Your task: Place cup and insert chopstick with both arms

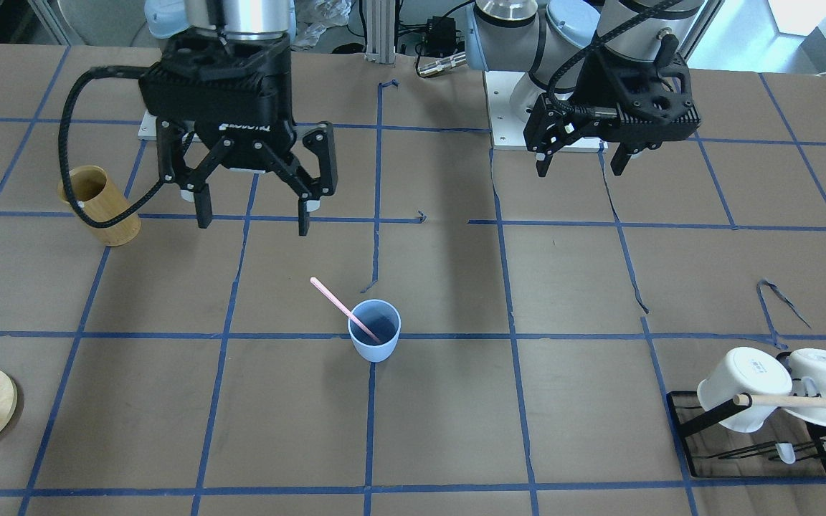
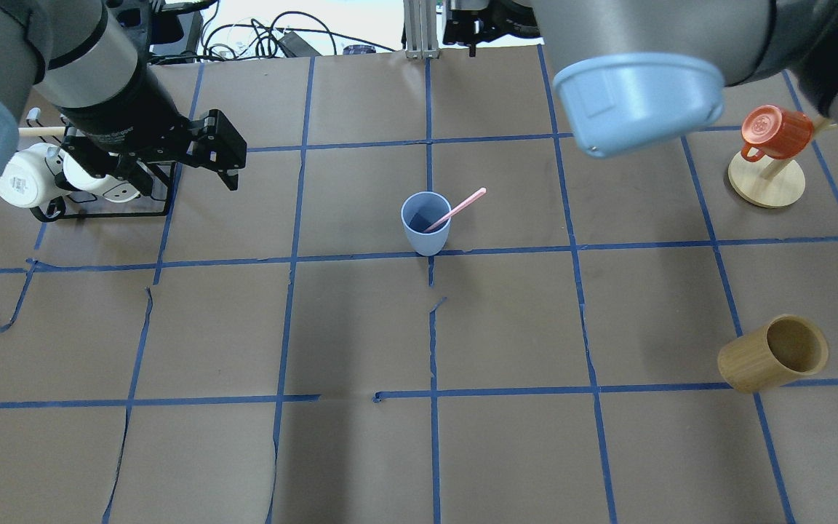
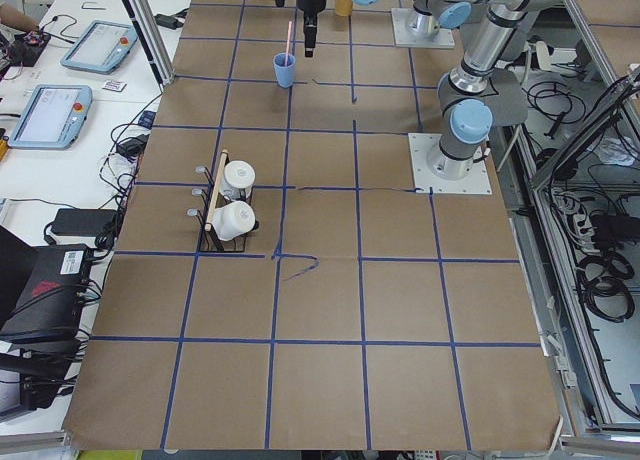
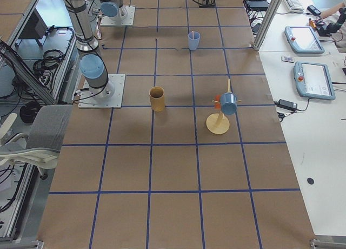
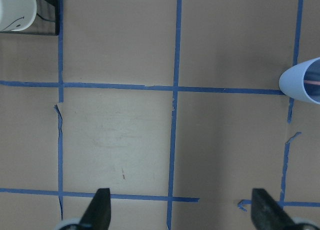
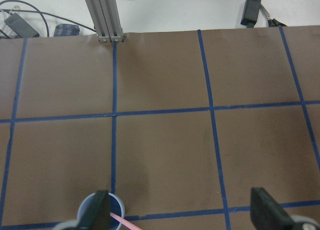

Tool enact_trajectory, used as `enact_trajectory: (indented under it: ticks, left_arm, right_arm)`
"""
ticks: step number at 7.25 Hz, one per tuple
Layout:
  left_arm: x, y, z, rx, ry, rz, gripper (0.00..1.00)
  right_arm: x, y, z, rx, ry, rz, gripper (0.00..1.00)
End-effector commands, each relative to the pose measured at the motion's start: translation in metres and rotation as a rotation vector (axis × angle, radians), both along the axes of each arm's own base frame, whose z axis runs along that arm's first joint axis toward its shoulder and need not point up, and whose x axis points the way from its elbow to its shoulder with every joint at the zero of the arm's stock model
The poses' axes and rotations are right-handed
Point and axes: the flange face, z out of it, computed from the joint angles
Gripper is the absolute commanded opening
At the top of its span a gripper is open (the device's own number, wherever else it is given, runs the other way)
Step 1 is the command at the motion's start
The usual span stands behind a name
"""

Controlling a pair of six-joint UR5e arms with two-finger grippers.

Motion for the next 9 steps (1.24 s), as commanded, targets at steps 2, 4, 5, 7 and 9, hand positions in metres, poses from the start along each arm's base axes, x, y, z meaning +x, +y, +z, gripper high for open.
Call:
enact_trajectory:
  ticks: [2, 4, 5, 7, 9]
  left_arm:
    - [0.000, 0.001, -0.001, -0.002, 0.003, 0.000, 1.00]
    - [0.000, 0.001, -0.001, -0.004, 0.004, 0.000, 1.00]
    - [0.000, 0.001, -0.002, -0.002, 0.004, 0.000, 1.00]
    - [0.000, 0.001, -0.001, -0.004, 0.003, 0.001, 1.00]
    - [0.001, 0.001, -0.001, -0.004, -0.005, 0.002, 1.00]
  right_arm:
    - [-0.114, -0.008, -0.025, 0.327, 0.050, 0.010, 1.00]
    - [-0.149, 0.005, -0.031, 0.458, 0.027, -0.018, 1.00]
    - [-0.154, 0.010, -0.035, 0.496, 0.024, -0.031, 1.00]
    - [-0.135, 0.026, -0.035, 0.527, -0.008, 0.004, 1.00]
    - [-0.123, 0.028, -0.041, 0.529, -0.056, 0.018, 1.00]
